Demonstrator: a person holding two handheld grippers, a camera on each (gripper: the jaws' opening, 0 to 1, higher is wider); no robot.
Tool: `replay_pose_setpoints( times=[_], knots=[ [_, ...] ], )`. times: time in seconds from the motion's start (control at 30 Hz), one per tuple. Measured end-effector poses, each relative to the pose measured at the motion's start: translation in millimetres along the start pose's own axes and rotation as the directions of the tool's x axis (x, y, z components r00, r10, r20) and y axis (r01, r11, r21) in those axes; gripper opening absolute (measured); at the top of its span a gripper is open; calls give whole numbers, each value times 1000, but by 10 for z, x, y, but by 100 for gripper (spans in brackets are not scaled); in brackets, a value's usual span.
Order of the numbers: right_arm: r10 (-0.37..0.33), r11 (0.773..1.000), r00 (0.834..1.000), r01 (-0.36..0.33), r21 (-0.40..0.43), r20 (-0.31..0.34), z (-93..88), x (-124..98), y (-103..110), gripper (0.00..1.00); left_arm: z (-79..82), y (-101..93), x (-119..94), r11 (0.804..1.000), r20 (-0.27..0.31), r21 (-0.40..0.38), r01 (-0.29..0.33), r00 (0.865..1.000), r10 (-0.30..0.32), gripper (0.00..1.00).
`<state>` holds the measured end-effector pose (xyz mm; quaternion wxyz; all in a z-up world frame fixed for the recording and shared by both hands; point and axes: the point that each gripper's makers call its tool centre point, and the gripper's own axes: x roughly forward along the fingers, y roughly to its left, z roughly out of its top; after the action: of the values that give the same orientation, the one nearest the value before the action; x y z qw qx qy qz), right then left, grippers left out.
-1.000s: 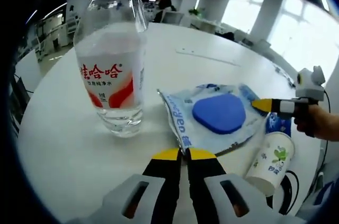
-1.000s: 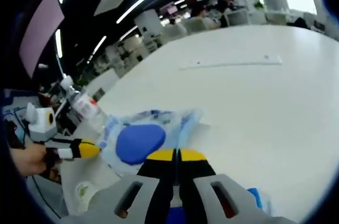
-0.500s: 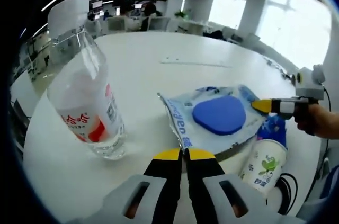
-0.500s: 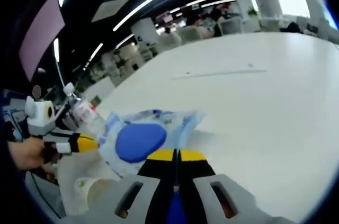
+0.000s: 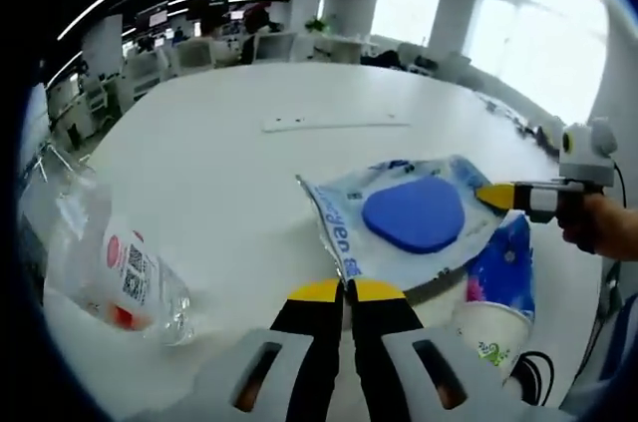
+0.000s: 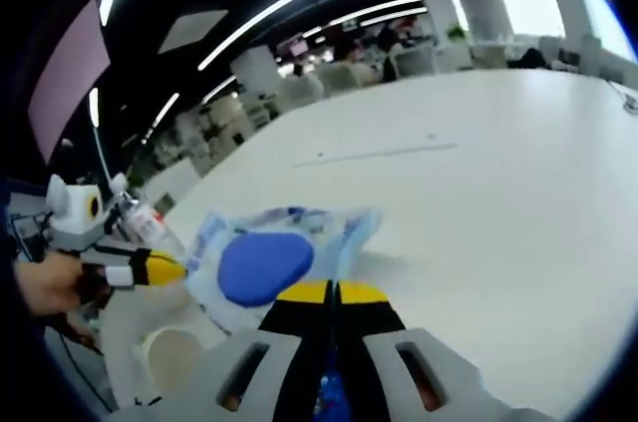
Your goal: Arrange the tabletop items into an orderly group along one side of the table until the central work area is clear of visible clutter.
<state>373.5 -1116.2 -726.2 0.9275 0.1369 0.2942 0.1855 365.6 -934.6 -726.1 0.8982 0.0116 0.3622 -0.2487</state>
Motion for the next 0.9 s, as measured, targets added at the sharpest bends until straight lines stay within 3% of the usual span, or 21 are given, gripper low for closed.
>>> replay_pose_setpoints(
  times=[0.23, 0.77, 0.9],
  knots=[
    [-1, 1000, 1000, 1, 20, -1, 15, 31, -61, 0, -13, -18, 64, 1000, -16, 16, -5, 1000, 6, 2],
    [1, 1000, 996, -1, -6, -88, -140, 131, -47, 0, -228, 49, 90, 999, -63, -13, -35, 997, 34, 2],
    [2, 1000, 996, 1, 24, -91, -154, 126, -53, 0, -245, 53, 93, 999, -64, -22, -39, 997, 38, 2]
  ],
)
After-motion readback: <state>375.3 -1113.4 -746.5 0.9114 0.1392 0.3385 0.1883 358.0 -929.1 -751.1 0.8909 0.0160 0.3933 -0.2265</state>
